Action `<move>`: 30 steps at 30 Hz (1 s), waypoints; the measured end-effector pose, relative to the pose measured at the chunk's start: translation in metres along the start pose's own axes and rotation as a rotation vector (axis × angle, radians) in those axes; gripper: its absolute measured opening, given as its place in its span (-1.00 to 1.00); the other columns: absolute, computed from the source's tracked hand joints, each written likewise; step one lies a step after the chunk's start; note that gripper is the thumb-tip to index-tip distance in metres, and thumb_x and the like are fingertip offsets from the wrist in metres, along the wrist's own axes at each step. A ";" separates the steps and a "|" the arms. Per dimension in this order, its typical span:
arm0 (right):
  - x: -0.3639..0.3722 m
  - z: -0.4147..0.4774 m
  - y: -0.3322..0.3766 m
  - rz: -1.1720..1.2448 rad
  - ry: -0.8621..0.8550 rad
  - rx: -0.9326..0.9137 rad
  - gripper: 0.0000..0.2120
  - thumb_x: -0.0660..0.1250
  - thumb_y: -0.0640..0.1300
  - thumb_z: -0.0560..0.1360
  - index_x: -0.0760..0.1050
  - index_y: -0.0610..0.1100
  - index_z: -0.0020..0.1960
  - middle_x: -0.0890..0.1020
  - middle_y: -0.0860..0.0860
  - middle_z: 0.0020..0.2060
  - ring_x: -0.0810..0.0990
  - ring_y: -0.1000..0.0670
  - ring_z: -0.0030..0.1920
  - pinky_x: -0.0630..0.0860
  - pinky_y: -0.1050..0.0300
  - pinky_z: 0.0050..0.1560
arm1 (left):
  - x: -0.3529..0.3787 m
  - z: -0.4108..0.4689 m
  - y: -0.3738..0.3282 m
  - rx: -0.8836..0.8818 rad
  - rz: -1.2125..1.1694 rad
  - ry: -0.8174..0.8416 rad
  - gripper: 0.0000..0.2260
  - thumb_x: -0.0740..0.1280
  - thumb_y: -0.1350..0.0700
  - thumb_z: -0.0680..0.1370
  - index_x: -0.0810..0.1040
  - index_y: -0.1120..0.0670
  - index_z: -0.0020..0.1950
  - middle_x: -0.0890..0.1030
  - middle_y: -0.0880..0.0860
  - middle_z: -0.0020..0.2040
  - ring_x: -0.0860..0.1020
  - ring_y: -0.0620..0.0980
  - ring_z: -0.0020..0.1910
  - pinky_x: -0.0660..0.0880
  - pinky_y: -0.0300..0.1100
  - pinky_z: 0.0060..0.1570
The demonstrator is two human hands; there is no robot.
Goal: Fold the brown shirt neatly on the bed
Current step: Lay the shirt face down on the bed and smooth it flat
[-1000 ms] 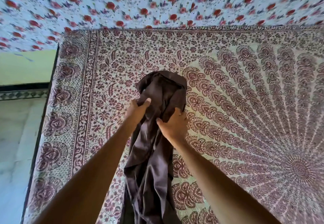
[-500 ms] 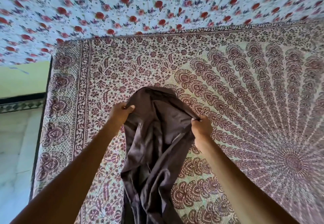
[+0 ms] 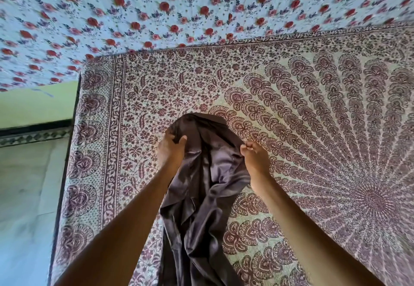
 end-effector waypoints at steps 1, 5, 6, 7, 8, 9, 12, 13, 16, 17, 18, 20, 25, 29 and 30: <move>0.000 0.000 -0.001 0.012 0.023 0.027 -0.88 0.28 -0.23 0.55 0.54 -0.05 -0.08 0.67 -0.15 -0.10 0.61 -0.08 -0.23 0.58 0.02 -0.22 | 0.003 0.002 0.002 -0.053 -0.006 0.050 -0.58 0.35 -0.07 0.53 0.52 0.21 0.22 0.60 0.23 0.14 0.54 0.22 0.15 0.45 -0.02 0.09; -0.006 -0.001 0.002 0.034 0.060 0.066 -0.81 0.40 -0.32 0.42 0.62 -0.05 -0.10 0.71 -0.09 -0.16 0.68 -0.14 -0.15 0.62 -0.09 -0.07 | -0.005 -0.001 -0.003 -0.107 -0.189 0.065 -0.69 0.29 0.00 0.58 0.56 0.21 0.18 0.62 0.17 0.03 0.57 0.15 0.03 0.46 -0.14 -0.04; -0.010 -0.003 0.006 0.040 0.045 0.058 -0.78 0.41 -0.35 0.40 0.63 -0.05 -0.09 0.71 -0.07 -0.17 0.69 -0.13 -0.13 0.65 -0.04 -0.11 | -0.013 -0.002 -0.006 -0.103 -0.253 0.037 -0.73 0.26 0.03 0.60 0.57 0.20 0.16 0.60 0.15 -0.03 0.55 0.11 -0.04 0.41 -0.17 -0.11; -0.017 -0.007 0.011 0.051 0.025 0.043 -0.76 0.40 -0.39 0.40 0.63 -0.08 -0.08 0.70 -0.06 -0.19 0.70 -0.11 -0.16 0.65 0.04 -0.22 | -0.024 -0.007 -0.012 -0.095 -0.317 0.028 -0.76 0.25 0.05 0.61 0.58 0.18 0.12 0.59 0.14 -0.08 0.54 0.09 -0.11 0.38 -0.18 -0.16; -0.025 -0.013 0.019 0.055 0.003 0.019 -0.76 0.39 -0.41 0.41 0.63 -0.11 -0.06 0.70 -0.07 -0.22 0.71 -0.08 -0.22 0.62 0.13 -0.36 | -0.036 -0.011 -0.017 -0.088 -0.382 0.040 -0.81 0.25 0.06 0.61 0.60 0.14 0.05 0.59 0.12 -0.13 0.52 0.05 -0.18 0.38 -0.19 -0.20; -0.034 -0.022 0.029 0.049 -0.027 -0.012 -0.79 0.38 -0.41 0.43 0.63 -0.15 -0.06 0.69 -0.08 -0.25 0.71 -0.04 -0.32 0.58 0.17 -0.47 | -0.050 -0.016 -0.022 -0.080 -0.444 0.075 -0.85 0.28 0.06 0.60 0.61 0.08 -0.05 0.60 0.12 -0.16 0.52 0.03 -0.23 0.41 -0.19 -0.20; -0.075 -0.055 0.066 -0.147 -0.234 -0.176 -0.82 0.34 -0.37 0.49 0.62 -0.13 -0.08 0.70 -0.05 -0.27 0.65 0.08 -0.47 0.58 0.05 -0.51 | -0.097 -0.038 -0.039 0.016 -0.445 0.174 -0.83 0.42 -0.02 0.49 0.65 0.01 -0.27 0.65 0.05 -0.27 0.58 -0.01 -0.23 0.52 -0.11 -0.09; -0.092 -0.070 0.081 -0.231 -0.312 -0.253 -0.81 0.33 -0.35 0.49 0.63 -0.11 -0.09 0.71 -0.03 -0.26 0.65 0.07 -0.45 0.58 0.01 -0.48 | -0.114 -0.051 -0.048 0.063 -0.384 0.205 -0.84 0.46 -0.05 0.45 0.65 -0.01 -0.26 0.66 -0.02 -0.33 0.60 -0.07 -0.27 0.54 -0.16 -0.12; -0.145 -0.119 0.125 -0.411 -0.512 -0.444 -0.79 0.34 -0.32 0.44 0.66 -0.05 -0.15 0.71 0.01 -0.27 0.58 0.06 -0.40 0.48 0.17 -0.43 | -0.174 -0.101 -0.082 0.277 -0.233 0.155 -0.83 0.52 -0.05 0.39 0.67 0.02 -0.15 0.63 -0.06 -0.33 0.57 -0.12 -0.32 0.46 -0.25 -0.29; -0.164 -0.141 0.140 -0.460 -0.562 -0.501 -0.77 0.34 -0.34 0.40 0.66 -0.04 -0.18 0.71 0.00 -0.29 0.55 0.04 -0.40 0.47 0.17 -0.41 | -0.197 -0.119 -0.091 0.316 -0.195 0.070 -0.85 0.50 -0.03 0.42 0.67 0.02 -0.10 0.62 -0.04 -0.29 0.56 -0.10 -0.29 0.44 -0.24 -0.28; -0.184 -0.164 0.152 -0.508 -0.595 -0.559 -0.73 0.32 -0.37 0.34 0.66 -0.04 -0.21 0.70 -0.01 -0.30 0.54 0.00 -0.39 0.49 0.12 -0.35 | -0.219 -0.136 -0.099 0.347 -0.192 -0.021 -0.84 0.47 -0.03 0.45 0.68 0.02 -0.06 0.63 -0.02 -0.26 0.57 -0.06 -0.26 0.45 -0.21 -0.25; -0.221 -0.213 0.173 -0.601 -0.631 -0.679 -0.69 0.33 -0.39 0.22 0.65 -0.03 -0.23 0.68 -0.01 -0.29 0.53 -0.06 -0.34 0.50 0.03 -0.17 | -0.251 -0.167 -0.107 0.341 -0.296 -0.127 -0.78 0.44 -0.10 0.44 0.68 0.01 -0.04 0.67 0.04 -0.21 0.63 0.05 -0.21 0.54 -0.13 -0.20; -0.314 -0.313 0.186 -0.618 -0.664 -0.707 -0.84 0.38 -0.05 0.36 0.62 -0.04 -0.08 0.65 -0.04 -0.22 0.51 -0.17 -0.15 0.45 -0.02 -0.04 | -0.296 -0.277 -0.156 0.409 -0.493 -0.194 -0.83 0.42 -0.03 0.48 0.64 0.04 -0.04 0.61 0.05 -0.17 0.60 0.12 -0.13 0.42 -0.18 -0.18; -0.393 -0.368 0.191 -0.449 -0.620 -0.776 -0.75 0.28 0.09 0.54 0.58 -0.07 -0.13 0.64 -0.02 -0.31 0.58 -0.14 -0.25 0.49 -0.06 -0.02 | -0.312 -0.359 -0.191 0.414 -0.596 -0.216 -0.77 0.42 0.00 0.50 0.66 0.13 0.02 0.68 0.11 -0.08 0.63 0.09 -0.09 0.51 -0.15 -0.16; -0.410 -0.375 0.190 -0.455 -0.614 -0.783 -0.76 0.28 0.02 0.56 0.56 -0.08 -0.18 0.62 -0.03 -0.34 0.57 -0.14 -0.29 0.49 -0.07 -0.01 | -0.317 -0.375 -0.200 0.434 -0.595 -0.223 -0.75 0.42 -0.01 0.49 0.66 0.14 0.04 0.68 0.12 -0.06 0.63 0.09 -0.07 0.54 -0.10 -0.11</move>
Point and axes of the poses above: each hand's wrist, its own z-axis towards the middle knuckle, its own x-axis out of the palm, y = z × x, the point moved 7 cm from there along z, towards the middle knuckle
